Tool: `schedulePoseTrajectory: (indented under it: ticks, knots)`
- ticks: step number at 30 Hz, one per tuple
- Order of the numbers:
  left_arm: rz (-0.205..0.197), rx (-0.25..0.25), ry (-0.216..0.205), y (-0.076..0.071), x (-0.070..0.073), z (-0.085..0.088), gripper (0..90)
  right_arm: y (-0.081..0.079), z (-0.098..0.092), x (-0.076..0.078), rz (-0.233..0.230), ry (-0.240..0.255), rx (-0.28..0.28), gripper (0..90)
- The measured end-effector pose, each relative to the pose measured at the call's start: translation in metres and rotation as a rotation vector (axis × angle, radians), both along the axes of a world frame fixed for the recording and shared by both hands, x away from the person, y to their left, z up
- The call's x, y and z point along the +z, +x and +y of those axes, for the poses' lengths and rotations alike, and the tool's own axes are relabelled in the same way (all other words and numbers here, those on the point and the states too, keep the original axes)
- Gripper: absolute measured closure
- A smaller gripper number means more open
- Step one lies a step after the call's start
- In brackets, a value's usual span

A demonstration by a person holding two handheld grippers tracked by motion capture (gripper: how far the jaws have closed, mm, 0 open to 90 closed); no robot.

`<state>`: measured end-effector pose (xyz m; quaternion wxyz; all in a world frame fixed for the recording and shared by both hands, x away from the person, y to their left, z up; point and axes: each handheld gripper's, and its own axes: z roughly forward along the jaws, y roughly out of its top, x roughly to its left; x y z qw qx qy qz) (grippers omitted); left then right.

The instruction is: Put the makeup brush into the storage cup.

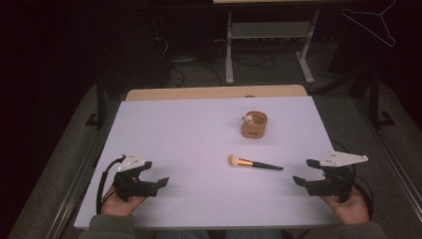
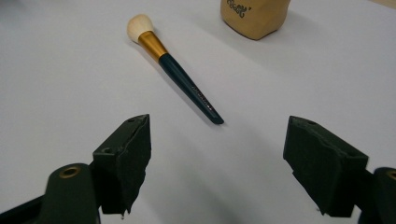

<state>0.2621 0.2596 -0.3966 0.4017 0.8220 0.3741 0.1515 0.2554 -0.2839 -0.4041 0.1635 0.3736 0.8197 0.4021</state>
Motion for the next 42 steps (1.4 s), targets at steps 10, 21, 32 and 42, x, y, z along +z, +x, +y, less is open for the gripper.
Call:
schedulePoseTrajectory:
  ticks: [10, 21, 32, 42]
  knots:
    - [-0.001, -0.001, -0.001, 0.0, 0.0, 0.0, 16.4, 0.001, 0.0, 0.0, 0.003, 0.003, 0.005, 21.6]
    - [0.004, 0.005, -0.004, 0.0, 0.0, 0.001, 16.4, 0.004, 0.003, 0.004, 0.012, 0.009, 0.018, 19.4]
    - [0.003, -0.004, 0.002, 0.0, 0.0, 0.0, 16.4, 0.032, 0.017, 0.027, 0.028, -0.047, 0.083, 18.2]
    - [0.003, -0.006, -0.002, 0.001, 0.0, 0.001, 16.4, 0.063, 0.048, 0.042, 0.059, -0.136, 0.181, 19.9]
